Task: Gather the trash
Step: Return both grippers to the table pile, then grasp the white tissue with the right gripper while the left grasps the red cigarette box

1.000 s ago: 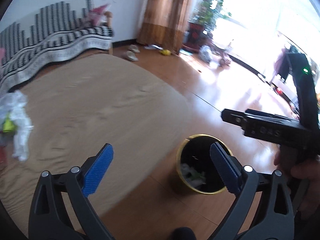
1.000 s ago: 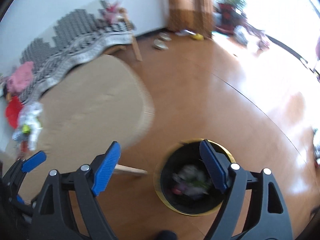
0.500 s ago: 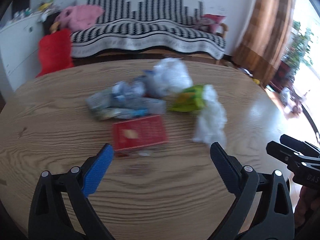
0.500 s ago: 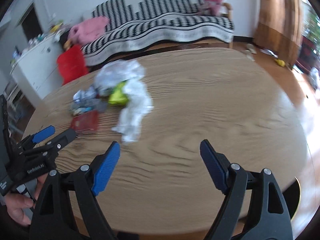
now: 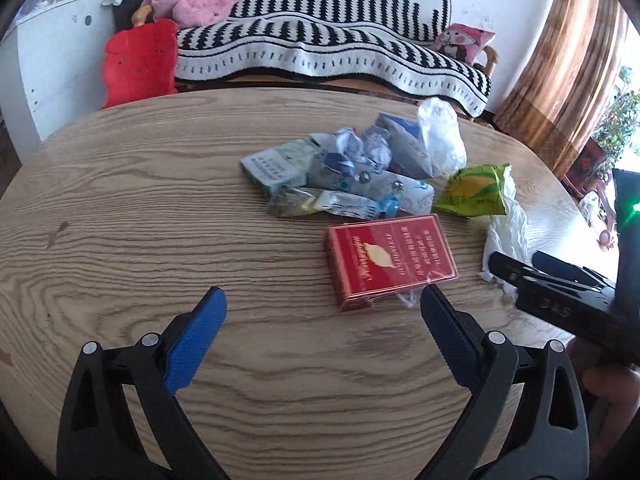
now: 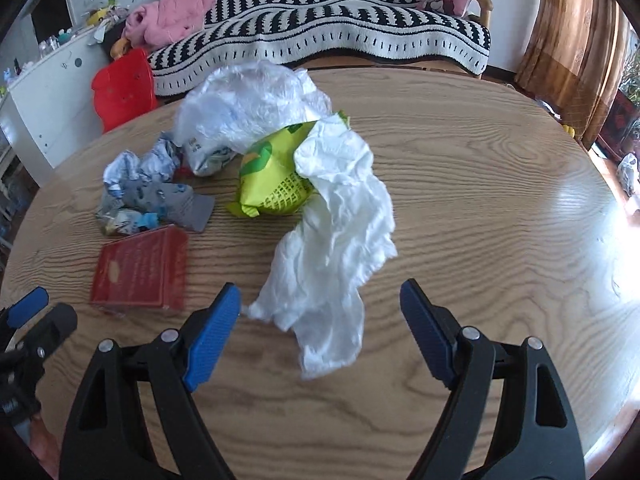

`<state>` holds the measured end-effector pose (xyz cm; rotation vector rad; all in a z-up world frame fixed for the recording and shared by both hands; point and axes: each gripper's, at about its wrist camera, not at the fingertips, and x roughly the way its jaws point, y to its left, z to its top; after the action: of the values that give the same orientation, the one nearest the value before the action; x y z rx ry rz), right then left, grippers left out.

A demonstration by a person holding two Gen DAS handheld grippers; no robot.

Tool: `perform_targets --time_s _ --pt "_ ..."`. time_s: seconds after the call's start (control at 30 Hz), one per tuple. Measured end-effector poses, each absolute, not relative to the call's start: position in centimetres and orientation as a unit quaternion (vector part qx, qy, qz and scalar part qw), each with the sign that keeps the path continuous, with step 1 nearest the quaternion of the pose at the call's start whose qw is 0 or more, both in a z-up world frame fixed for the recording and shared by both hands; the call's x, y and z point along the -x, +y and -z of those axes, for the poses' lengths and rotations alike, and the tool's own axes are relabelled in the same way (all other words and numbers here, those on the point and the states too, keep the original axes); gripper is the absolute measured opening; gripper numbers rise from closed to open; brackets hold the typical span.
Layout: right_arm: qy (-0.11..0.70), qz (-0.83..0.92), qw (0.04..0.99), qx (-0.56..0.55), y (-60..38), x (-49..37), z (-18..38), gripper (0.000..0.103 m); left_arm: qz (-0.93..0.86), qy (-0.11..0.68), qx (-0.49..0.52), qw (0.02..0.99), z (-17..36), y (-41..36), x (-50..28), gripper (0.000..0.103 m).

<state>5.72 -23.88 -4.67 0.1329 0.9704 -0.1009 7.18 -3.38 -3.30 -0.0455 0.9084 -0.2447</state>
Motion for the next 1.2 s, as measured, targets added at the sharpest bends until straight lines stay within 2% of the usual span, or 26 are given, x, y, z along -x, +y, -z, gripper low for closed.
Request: perform_targets --time_s 0.07,0.1,0.2,0.3,0.93,1.1,1.17,1.2 --pt "0.471 0.049 0.879 -0.058 -23.7 -6.2 5.2 0.079 0.12 0.44 0.019 0.89 3.4 -4.2 -7.6 0.095" --pt "0.47 0.048 0.879 -0.055 -23.6 -6.4 5.4 0.074 0.123 0.438 0.016 0.89 3.4 -4.8 -7.8 0.095" --pt "0.465 0.042 0.883 -0.049 -23.5 -6.4 5.2 0.014 0.117 0.435 0.006 0.893 3.6 -5.9 -8.3 0.095" --pt "0.472 0.022 0.877 -0.086 -24.4 -6.2 5.1 0.014 0.113 0.44 0.008 0.891 3.9 -6.7 -8.8 0.095" --pt "0.475 0.005 0.878 -0.062 -25.2 -3.7 4.9 0.014 0.081 0.461 0.014 0.884 5.6 -10.0 -10.7 0.097" --pt "0.473 0.008 0.879 -0.061 -25.7 -3.0 4.6 0.014 0.066 0.463 -0.046 0.883 6.3 -11.6 -10.4 0.097" --pt "0.473 0.009 0.879 -0.061 -26.0 -2.6 4.5 0.014 0.068 0.459 -0.038 0.885 6.1 -11.5 -10.2 0.096" --pt "0.472 0.008 0.879 -0.062 -26.1 -2.5 4.4 0.014 0.07 0.453 -0.032 0.888 5.7 -11.3 -10.1 0.087"
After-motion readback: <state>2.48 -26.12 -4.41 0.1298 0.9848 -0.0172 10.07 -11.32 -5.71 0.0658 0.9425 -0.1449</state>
